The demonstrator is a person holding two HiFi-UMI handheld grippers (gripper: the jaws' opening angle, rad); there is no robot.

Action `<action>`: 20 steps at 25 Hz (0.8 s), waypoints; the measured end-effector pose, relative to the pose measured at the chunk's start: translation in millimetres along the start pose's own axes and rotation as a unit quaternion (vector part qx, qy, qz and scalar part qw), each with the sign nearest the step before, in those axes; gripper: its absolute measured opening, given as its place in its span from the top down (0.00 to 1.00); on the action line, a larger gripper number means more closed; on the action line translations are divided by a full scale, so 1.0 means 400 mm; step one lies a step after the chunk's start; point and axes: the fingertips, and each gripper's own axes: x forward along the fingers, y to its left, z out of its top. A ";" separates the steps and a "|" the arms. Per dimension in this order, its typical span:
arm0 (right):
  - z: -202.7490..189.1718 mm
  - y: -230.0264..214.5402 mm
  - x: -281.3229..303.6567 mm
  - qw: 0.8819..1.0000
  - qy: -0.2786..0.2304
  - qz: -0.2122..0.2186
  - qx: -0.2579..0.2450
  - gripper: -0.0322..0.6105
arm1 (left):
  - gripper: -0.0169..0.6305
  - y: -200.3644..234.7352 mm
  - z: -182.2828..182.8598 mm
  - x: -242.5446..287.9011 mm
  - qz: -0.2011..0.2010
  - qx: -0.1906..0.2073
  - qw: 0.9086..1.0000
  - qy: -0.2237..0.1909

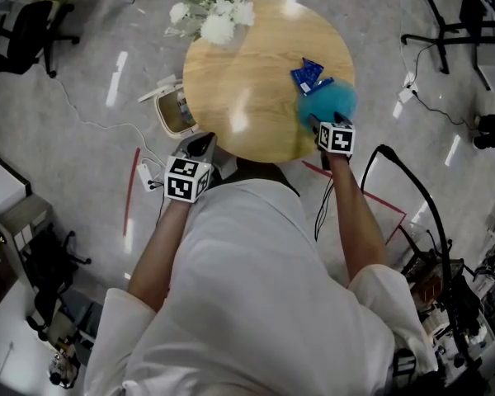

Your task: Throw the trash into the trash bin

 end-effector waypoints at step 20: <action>-0.025 -0.051 0.053 0.999 0.030 -0.034 -0.006 0.73 | 0.97 0.029 -0.023 -0.017 0.026 -0.028 0.999 0.002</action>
